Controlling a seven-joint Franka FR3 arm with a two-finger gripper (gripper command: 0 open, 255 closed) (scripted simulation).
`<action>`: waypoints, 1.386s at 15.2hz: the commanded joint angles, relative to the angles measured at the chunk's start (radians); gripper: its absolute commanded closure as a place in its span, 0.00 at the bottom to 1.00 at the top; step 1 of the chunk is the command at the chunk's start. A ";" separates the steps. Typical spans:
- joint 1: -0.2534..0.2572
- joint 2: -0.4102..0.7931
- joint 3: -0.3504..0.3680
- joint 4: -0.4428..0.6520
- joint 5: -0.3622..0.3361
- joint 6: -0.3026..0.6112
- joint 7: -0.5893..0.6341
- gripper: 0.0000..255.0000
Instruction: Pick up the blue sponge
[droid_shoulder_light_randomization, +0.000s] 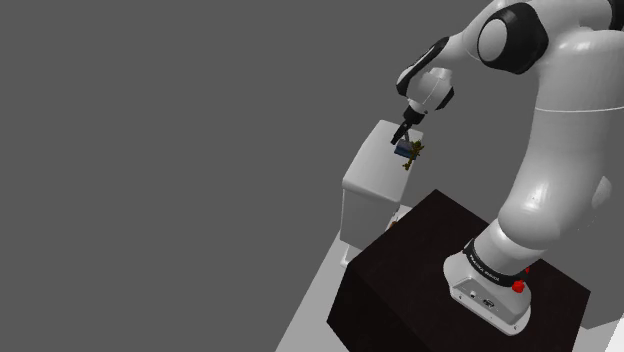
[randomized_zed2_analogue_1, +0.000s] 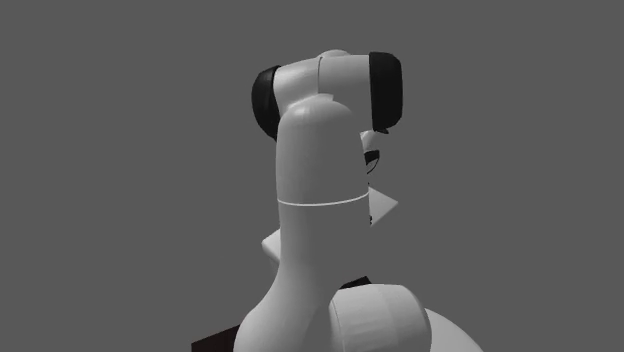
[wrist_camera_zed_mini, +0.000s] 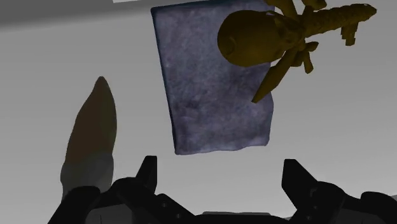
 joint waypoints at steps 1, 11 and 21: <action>-0.015 0.028 0.005 -0.005 0.015 0.007 -0.015 0.00; -0.014 0.027 0.005 -0.006 0.015 0.007 -0.013 1.00; 0.024 -0.072 -0.050 -0.020 -0.077 -0.061 0.063 1.00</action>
